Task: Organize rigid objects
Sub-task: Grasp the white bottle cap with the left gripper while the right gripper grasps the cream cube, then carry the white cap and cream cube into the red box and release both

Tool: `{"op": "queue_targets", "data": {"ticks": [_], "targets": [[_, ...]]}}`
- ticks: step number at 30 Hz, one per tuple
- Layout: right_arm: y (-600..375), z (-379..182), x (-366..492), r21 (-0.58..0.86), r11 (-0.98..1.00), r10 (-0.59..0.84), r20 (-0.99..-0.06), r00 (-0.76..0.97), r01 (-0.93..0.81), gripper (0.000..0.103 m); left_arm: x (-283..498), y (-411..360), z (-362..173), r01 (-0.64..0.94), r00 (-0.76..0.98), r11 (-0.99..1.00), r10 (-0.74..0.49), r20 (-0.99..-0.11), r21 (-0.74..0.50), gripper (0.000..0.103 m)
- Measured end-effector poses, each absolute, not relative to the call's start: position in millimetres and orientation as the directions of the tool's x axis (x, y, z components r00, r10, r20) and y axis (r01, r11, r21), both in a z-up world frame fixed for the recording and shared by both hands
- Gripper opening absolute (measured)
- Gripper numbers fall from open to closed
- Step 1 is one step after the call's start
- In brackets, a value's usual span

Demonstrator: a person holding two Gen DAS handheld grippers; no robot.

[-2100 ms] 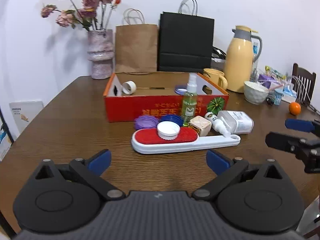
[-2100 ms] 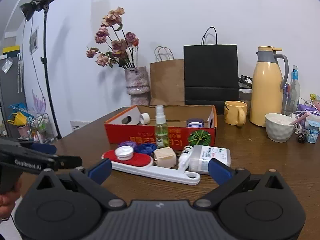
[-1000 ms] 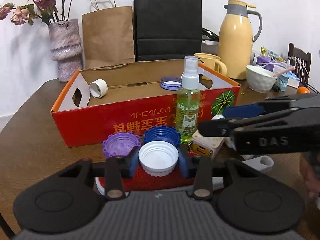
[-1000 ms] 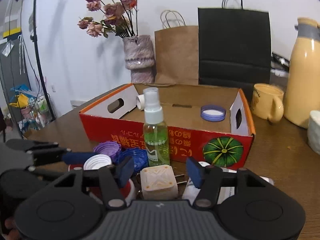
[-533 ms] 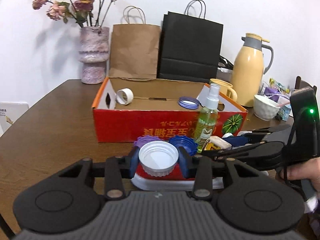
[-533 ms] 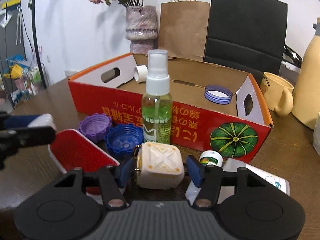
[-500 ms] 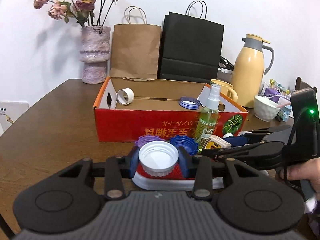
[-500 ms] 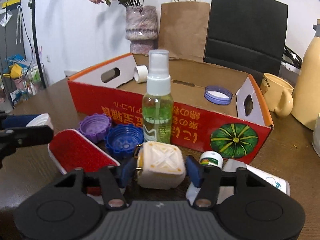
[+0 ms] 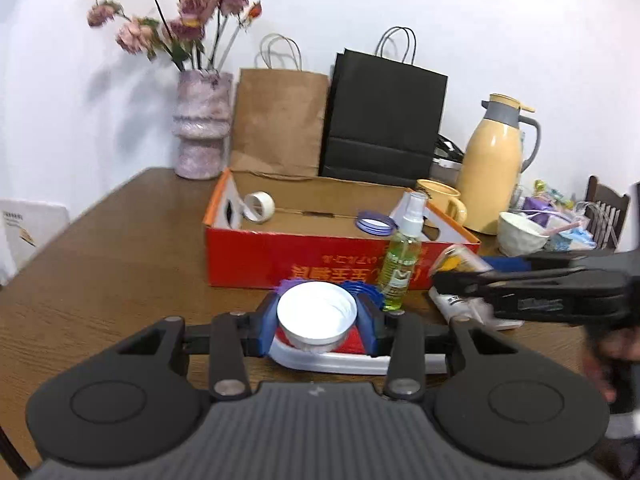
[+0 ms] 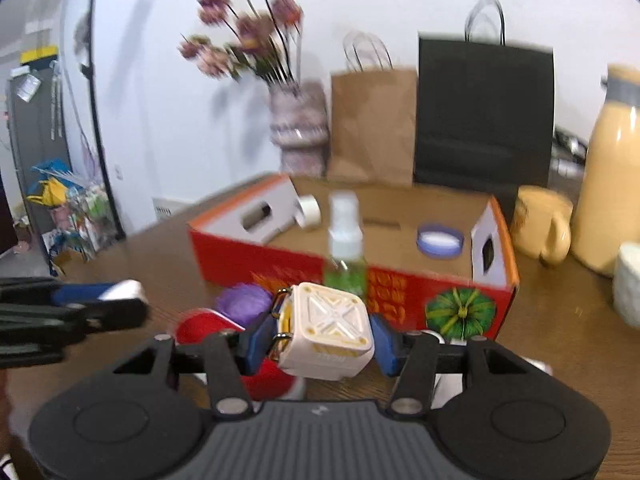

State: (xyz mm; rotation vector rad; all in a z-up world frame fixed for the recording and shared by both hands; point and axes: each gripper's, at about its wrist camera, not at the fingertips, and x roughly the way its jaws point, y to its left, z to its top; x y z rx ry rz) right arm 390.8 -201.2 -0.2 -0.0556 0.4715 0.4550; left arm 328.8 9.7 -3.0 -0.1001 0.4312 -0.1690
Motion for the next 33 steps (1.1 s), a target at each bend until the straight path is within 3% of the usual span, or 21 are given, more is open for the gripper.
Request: {"op": "queue_targets", "data": {"ticks": [9, 17, 25, 33], "targets": [[-219.7, 20.5, 327.9, 0.144, 0.89, 0.454, -0.366, 0.813, -0.432, 0.052, 290.7, 11.9, 28.2, 0.181, 0.929, 0.967, -0.228, -0.291, -0.181, 0.041], [-231.9, 57.1, 312.5, 0.076, 0.908, 0.413, -0.335, 0.847, -0.413, 0.052, 297.6, 23.0, 41.9, 0.2, 0.908, 0.952, -0.269, -0.321, -0.232, 0.041], [-235.1, 99.0, 343.1, -0.018, 0.91, 0.385, -0.329, 0.862, -0.414, 0.052, 341.0, 32.4, 64.8, 0.19, 0.89, 0.966, -0.246, -0.383, -0.177, 0.041], [-236.7, 118.3, 391.0, -0.02, 0.922, 0.361, -0.316, 0.878, -0.386, 0.052, 386.5, 37.0, 92.2, 0.153, 0.916, 0.979, -0.191, -0.353, -0.133, 0.041]]}}
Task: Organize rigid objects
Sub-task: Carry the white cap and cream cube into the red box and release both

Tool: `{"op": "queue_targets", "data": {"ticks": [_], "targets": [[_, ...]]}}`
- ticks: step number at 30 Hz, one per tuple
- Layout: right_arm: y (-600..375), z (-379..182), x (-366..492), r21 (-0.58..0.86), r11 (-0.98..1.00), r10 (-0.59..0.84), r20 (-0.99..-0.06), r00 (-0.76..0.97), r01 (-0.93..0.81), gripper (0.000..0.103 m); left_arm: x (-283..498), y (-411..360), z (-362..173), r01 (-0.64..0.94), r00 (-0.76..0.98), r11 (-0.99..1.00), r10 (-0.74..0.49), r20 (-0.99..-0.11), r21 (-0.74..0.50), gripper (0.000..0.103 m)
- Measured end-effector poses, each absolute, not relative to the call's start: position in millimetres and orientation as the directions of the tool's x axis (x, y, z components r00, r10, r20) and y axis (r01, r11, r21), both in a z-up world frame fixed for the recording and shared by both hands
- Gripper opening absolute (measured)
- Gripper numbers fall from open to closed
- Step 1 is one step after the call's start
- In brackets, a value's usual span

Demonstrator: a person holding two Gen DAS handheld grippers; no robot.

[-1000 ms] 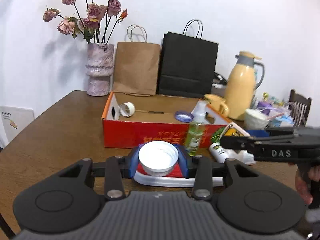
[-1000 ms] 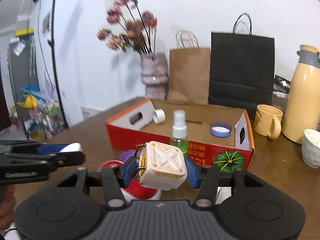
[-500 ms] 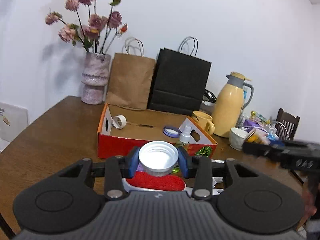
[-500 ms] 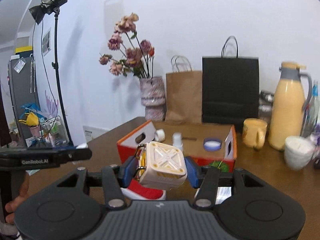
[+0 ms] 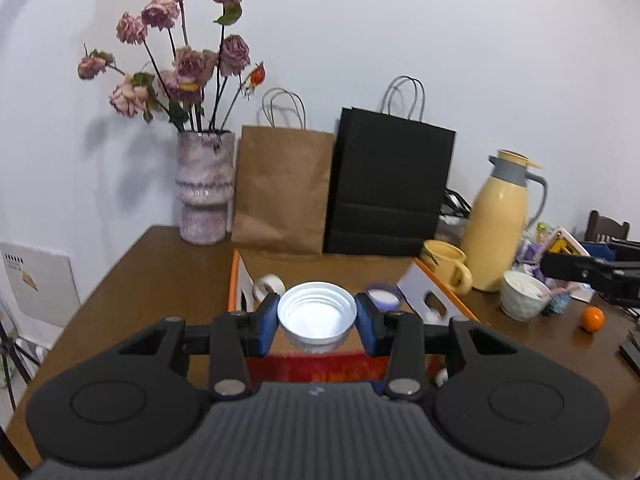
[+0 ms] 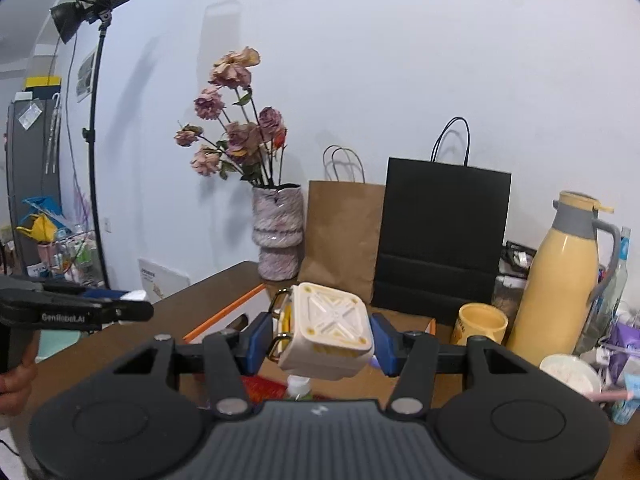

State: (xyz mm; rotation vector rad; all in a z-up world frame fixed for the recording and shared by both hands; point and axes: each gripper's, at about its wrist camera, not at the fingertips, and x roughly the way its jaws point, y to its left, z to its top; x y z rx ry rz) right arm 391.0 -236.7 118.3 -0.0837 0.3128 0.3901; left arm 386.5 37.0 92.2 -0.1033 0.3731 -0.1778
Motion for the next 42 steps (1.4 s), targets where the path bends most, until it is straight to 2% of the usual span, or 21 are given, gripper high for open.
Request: {"op": "queue_targets", "data": {"ticks": [7, 14, 18, 24, 28, 31, 37, 42], "targets": [[-241.3, 115.7, 402.8, 0.014, 0.924, 0.368, -0.302, 0.879, -0.382, 0.052, 395.4, 33.5, 97.7, 0.157, 0.922, 0.977, -0.197, -0.334, -0.144, 0.041], [-240.4, 121.7, 429.1, 0.028, 0.911, 0.394, -0.346, 0.851, -0.411, 0.052, 415.0, 27.8, 101.3, 0.177, 0.905, 0.972, -0.222, -0.364, -0.152, 0.041], [-232.0, 126.9, 472.8, 0.024, 0.905, 0.399, -0.398, 0.826, -0.425, 0.052, 454.0, 29.4, 99.9, 0.193, 0.865, 0.964, -0.254, -0.432, -0.18, 0.041], [-213.2, 117.8, 556.8, 0.112, 0.886, 0.444, -0.485, 0.754, -0.45, 0.052, 535.4, 30.0, 82.7, 0.201, 0.761, 0.961, -0.275, -0.587, -0.19, 0.041], [-179.9, 91.3, 623.8, 0.131, 0.883, 0.436, -0.588, 0.681, -0.451, 0.052, 591.6, 25.9, 51.5, 0.177, 0.668, 0.974, -0.226, -0.709, -0.143, 0.041], [-149.0, 58.7, 673.3, 0.09, 0.89, 0.38, -0.687, 0.619, -0.447, 0.052, 625.0, 21.3, 25.0, 0.171, 0.602, 0.982, -0.168, -0.781, -0.079, 0.041], [-119.8, -1.9, 737.7, 0.091, 0.894, 0.327, -0.801, 0.501, -0.438, 0.052, 663.7, 10.1, 3.5, 0.217, 0.547, 0.976, -0.103, -0.831, 0.022, 0.041], [-114.3, -28.9, 765.3, 0.173, 0.89, 0.374, -0.807, 0.458, -0.422, 0.053, 678.0, -1.2, -14.4, 0.236, 0.543, 0.969, -0.065, -0.837, 0.078, 0.042]]}}
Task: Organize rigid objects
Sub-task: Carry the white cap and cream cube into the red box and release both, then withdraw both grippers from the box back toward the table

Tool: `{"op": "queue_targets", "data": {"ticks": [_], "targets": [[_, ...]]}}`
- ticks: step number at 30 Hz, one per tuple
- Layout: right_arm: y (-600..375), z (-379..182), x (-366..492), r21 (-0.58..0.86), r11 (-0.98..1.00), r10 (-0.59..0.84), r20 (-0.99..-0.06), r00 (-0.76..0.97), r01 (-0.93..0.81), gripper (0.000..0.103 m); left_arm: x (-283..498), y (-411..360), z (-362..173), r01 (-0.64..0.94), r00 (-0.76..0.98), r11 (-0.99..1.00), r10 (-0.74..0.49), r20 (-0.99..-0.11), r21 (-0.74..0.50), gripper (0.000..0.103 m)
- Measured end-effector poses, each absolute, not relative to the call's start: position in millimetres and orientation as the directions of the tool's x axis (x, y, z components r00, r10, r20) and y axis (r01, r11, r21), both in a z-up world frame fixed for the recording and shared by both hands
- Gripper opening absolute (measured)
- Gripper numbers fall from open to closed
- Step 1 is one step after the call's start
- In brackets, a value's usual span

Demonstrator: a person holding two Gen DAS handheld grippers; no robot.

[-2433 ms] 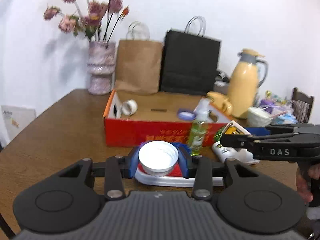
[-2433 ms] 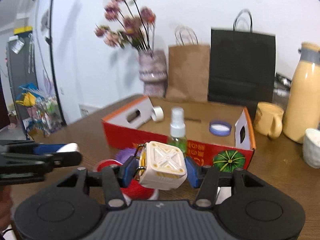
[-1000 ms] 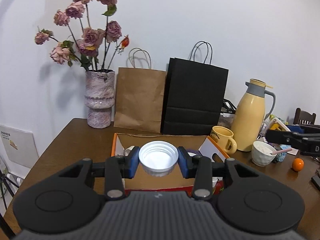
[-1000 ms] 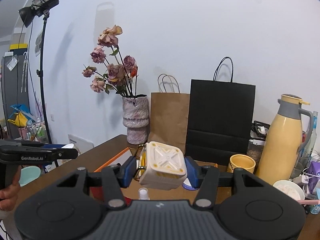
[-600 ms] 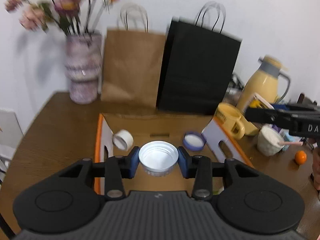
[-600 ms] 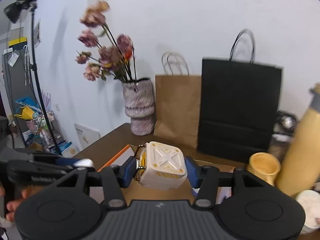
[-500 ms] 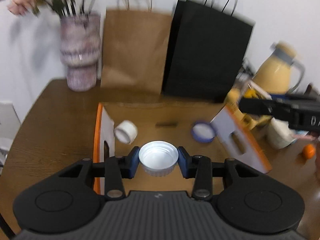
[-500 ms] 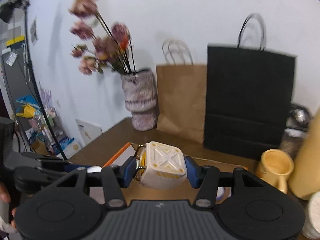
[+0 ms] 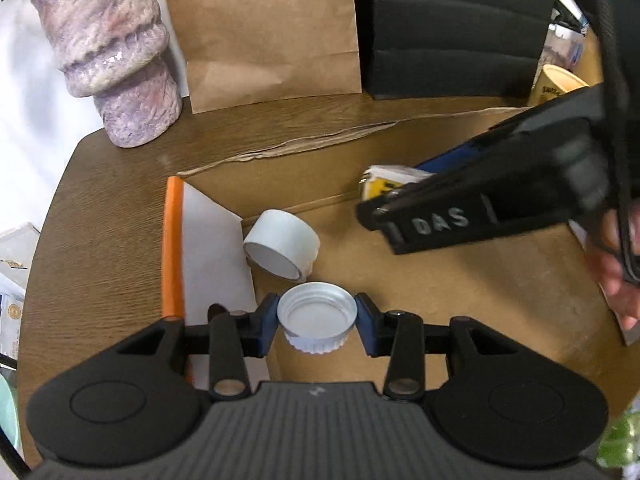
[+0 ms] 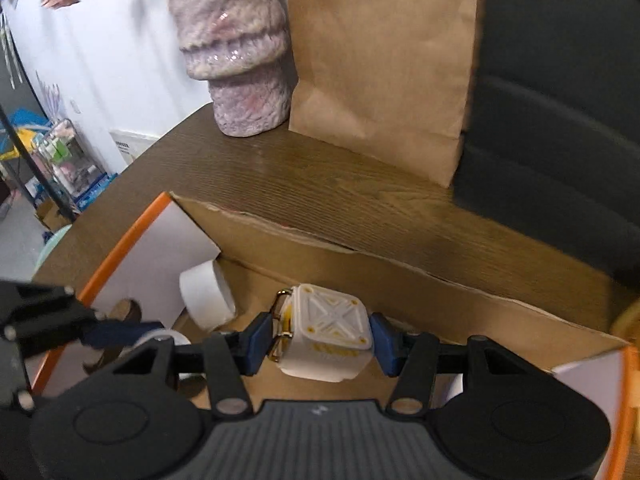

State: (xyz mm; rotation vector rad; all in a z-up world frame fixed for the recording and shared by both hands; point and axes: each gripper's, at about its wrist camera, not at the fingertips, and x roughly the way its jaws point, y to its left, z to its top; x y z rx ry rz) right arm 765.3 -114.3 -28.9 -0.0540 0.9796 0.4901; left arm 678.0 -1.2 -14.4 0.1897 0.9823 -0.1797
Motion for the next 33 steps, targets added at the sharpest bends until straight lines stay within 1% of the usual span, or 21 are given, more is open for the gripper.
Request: {"op": "queue_targets", "data": {"ticks": [3, 5, 7, 9, 10, 11, 13, 16, 17, 18, 19, 22, 24, 27, 31, 33], "targets": [[-115.6, -37.6, 770.8, 0.23, 0.881, 0.419, -0.786, 0.454, -0.414, 0.054, 679.4, -1.1, -15.2, 0.222, 0.57, 0.972, -0.068, -0.819, 0.073, 0.043], [-118.4, -36.8, 771.1, 0.273, 0.871, 0.454, -0.766, 0.454, -0.409, 0.069, 682.4, -1.0, -14.5, 0.218, 0.564, 0.975, -0.086, -0.821, 0.048, 0.046], [-121.6, -32.6, 772.2, 0.291, 0.867, 0.468, -0.753, 0.463, -0.404, 0.069, 684.9, -2.7, -12.5, 0.208, 0.56, 0.977, -0.077, -0.825, 0.05, 0.051], [-126.4, -23.8, 768.6, 0.276, 0.872, 0.46, -0.745, 0.483, -0.404, 0.069, 684.0, -3.0, -7.1, 0.188, 0.572, 0.98, -0.055, -0.819, 0.066, 0.074], [-130.7, -19.2, 766.3, 0.272, 0.874, 0.457, -0.741, 0.492, -0.402, 0.069, 681.6, -1.6, -2.7, 0.176, 0.58, 0.982, -0.048, -0.813, 0.068, 0.076], [-134.6, -14.4, 763.3, 0.27, 0.878, 0.453, -0.738, 0.5, -0.396, 0.069, 679.0, 1.2, 1.8, 0.165, 0.586, 0.984, -0.045, -0.809, 0.064, 0.076], [-145.8, -4.6, 754.3, 0.261, 0.887, 0.439, -0.734, 0.519, -0.38, 0.069, 673.4, 8.1, 10.8, 0.138, 0.587, 0.989, -0.041, -0.808, 0.05, 0.081], [-164.8, 10.4, 736.2, 0.256, 0.9, 0.418, -0.73, 0.54, -0.352, 0.069, 660.8, 18.9, 25.4, 0.113, 0.595, 0.993, -0.056, -0.802, 0.015, 0.082], [-171.2, 16.4, 726.8, 0.256, 0.903, 0.415, -0.726, 0.548, -0.345, 0.069, 655.0, 20.8, 31.1, 0.098, 0.606, 0.995, -0.048, -0.794, 0.015, 0.084], [-176.7, 22.9, 716.5, 0.252, 0.905, 0.412, -0.721, 0.558, -0.342, 0.069, 647.5, 22.4, 37.4, 0.074, 0.623, 0.997, -0.028, -0.782, 0.023, 0.09], [-182.2, 28.7, 707.6, 0.247, 0.905, 0.412, -0.712, 0.569, -0.347, 0.07, 639.1, 23.6, 44.3, 0.056, 0.644, 0.998, -0.013, -0.765, 0.031, 0.091], [-200.5, 45.5, 673.7, 0.26, 0.903, 0.421, -0.689, 0.59, -0.341, 0.072, 614.1, 26.3, 61.1, 0.026, 0.674, 0.999, 0.008, -0.739, 0.034, 0.091], [-210.8, 57.2, 647.9, 0.244, 0.907, 0.413, -0.673, 0.614, -0.343, 0.072, 591.4, 31.2, 71.6, 0.009, 0.697, 1.0, -0.006, -0.717, 0.0, 0.095], [-224.9, 73.9, 605.1, 0.22, 0.911, 0.404, -0.64, 0.654, -0.348, 0.074, 553.8, 33.6, 82.7, 0.01, 0.727, 1.0, -0.027, -0.686, -0.028, 0.096], [-236.3, 87.7, 544.5, 0.174, 0.914, 0.394, -0.593, 0.703, -0.365, 0.081, 494.3, 28.6, 94.5, 0.015, 0.79, 1.0, -0.023, -0.613, -0.018, 0.1], [-237.9, 89.5, 512.6, 0.143, 0.916, 0.387, -0.562, 0.731, -0.376, 0.083, 463.3, 26.5, 96.5, 0.039, 0.815, 0.999, -0.05, -0.577, -0.032, 0.102]]}}
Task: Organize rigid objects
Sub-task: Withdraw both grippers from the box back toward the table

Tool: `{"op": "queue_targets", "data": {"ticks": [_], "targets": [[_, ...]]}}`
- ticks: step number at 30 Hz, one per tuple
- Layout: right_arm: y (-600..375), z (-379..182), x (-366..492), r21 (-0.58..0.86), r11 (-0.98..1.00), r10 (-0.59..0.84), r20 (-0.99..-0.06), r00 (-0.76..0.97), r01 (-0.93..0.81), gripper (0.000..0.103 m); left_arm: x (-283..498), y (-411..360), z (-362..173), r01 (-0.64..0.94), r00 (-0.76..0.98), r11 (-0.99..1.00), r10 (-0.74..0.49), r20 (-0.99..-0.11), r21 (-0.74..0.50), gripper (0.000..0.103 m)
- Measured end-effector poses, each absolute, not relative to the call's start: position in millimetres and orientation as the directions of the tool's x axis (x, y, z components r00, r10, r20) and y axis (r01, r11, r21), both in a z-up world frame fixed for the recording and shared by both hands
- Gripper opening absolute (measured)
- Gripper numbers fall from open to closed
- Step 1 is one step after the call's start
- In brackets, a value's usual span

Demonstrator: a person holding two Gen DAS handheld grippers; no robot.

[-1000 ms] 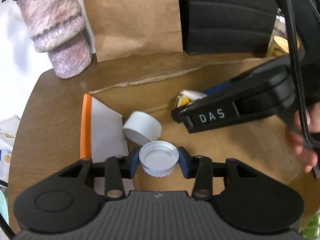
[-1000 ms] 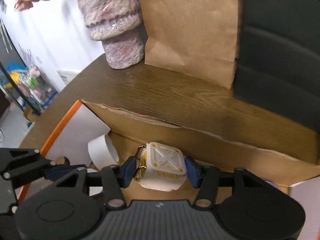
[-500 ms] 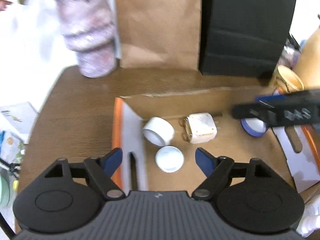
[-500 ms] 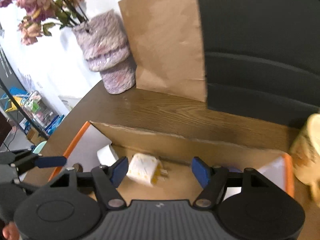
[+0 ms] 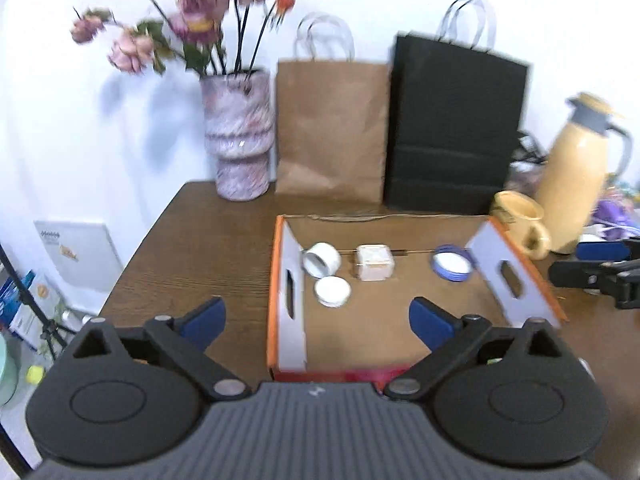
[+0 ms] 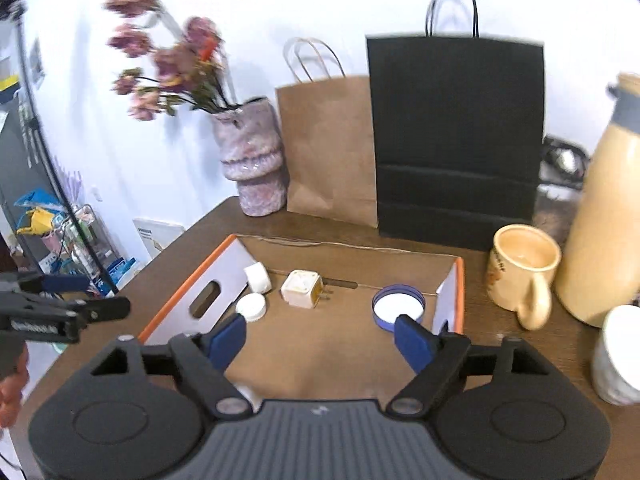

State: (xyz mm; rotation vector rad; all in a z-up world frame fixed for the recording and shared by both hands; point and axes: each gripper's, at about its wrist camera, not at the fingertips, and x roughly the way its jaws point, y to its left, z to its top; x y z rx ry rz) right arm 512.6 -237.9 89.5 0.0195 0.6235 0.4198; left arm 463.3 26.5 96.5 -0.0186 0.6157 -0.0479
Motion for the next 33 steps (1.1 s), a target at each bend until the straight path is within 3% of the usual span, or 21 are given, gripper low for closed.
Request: {"op": "queue_targets", "data": {"ticks": [4, 15, 21, 33], "targets": [[-240.6, 87.4, 448.9, 0.134, 0.909, 0.407, -0.494, 0.769, -0.395, 0.085, 402.2, 28.8, 92.7, 0.064, 0.85, 0.994, -0.103, -0.517, -0.093, 0.103], [-241.3, 56.7, 283.0, 0.114, 0.931, 0.364, -0.302, 0.881, -0.346, 0.092, 259.8, 19.4, 65.4, 0.041, 0.929, 0.992, -0.081, -0.36, -0.118, 0.103], [-228.5, 35.7, 229.6, 0.042, 0.942, 0.328, -0.303, 0.894, -0.332, 0.095, 204.1, 18.3, 56.6, 0.033, 0.961, 0.996, -0.054, -0.27, -0.083, 0.103], [-228.8, 18.9, 210.9, 0.053, 0.951, 0.303, -0.347, 0.888, -0.304, 0.095, 190.2, 7.8, 38.6, 0.099, 0.957, 0.993, -0.115, -0.266, -0.072, 0.103]]}}
